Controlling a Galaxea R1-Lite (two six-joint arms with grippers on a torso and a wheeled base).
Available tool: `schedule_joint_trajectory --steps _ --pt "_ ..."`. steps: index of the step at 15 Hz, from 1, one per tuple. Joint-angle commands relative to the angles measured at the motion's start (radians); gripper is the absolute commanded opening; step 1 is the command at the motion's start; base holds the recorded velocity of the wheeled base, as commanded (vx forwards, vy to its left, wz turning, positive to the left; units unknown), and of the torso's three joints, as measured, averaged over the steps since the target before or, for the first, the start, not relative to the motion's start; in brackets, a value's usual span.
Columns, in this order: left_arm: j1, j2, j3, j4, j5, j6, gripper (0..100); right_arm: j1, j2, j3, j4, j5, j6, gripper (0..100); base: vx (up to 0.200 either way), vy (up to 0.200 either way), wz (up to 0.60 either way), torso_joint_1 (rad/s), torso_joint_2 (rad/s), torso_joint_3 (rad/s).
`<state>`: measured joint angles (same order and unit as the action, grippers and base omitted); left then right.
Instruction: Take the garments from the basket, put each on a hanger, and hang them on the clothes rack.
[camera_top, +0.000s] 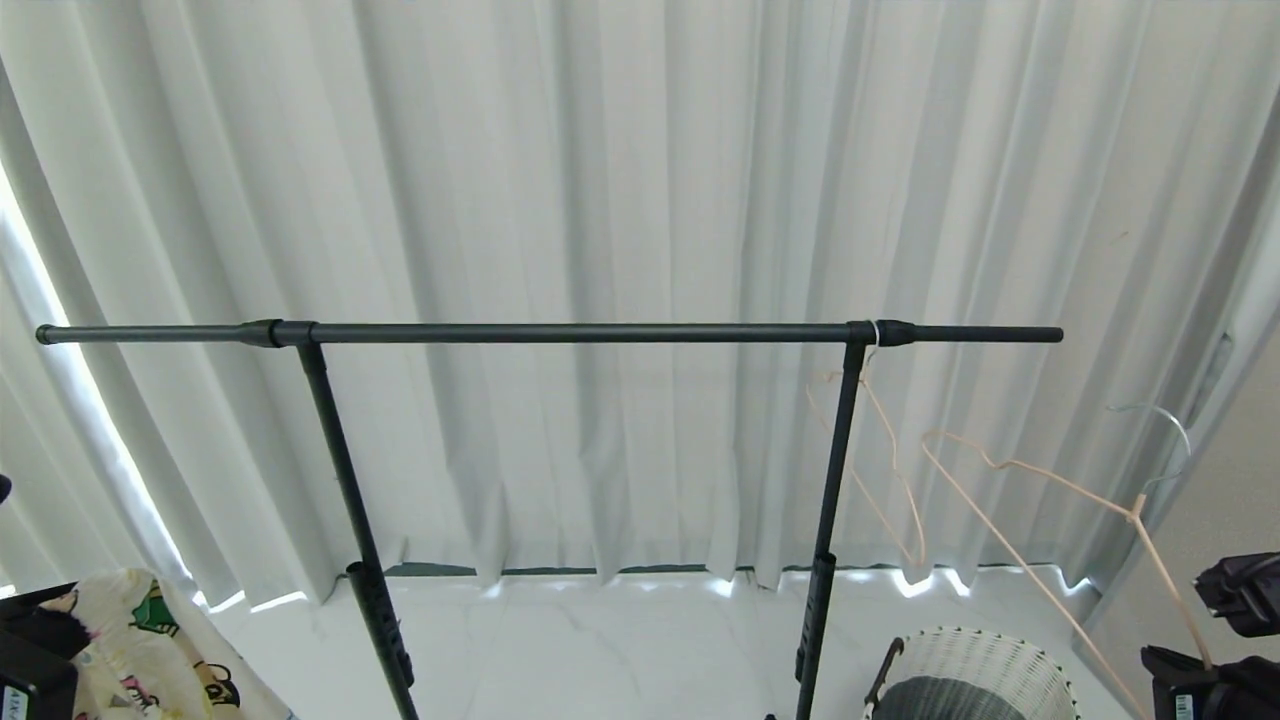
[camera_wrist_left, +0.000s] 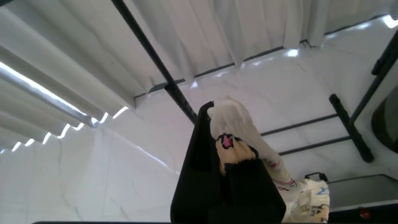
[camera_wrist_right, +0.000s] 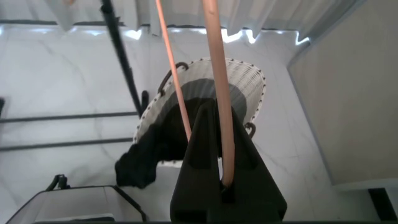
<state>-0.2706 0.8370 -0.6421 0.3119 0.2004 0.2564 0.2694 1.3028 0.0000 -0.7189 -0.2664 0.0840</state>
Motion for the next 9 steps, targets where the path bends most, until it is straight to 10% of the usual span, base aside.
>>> schedule_joint_trajectory --steps 1,9 --pt "-0.001 0.001 0.007 -0.001 0.001 0.001 0 0.034 -0.034 0.000 -0.001 0.010 -0.009 0 -0.200 0.000 0.00 -0.002 0.00 0.002" --pt "-0.009 0.002 0.042 -0.001 -0.001 0.047 0 0.202 -0.119 0.000 -0.001 0.010 -0.018 0 -0.200 0.000 0.00 0.002 0.00 0.002"
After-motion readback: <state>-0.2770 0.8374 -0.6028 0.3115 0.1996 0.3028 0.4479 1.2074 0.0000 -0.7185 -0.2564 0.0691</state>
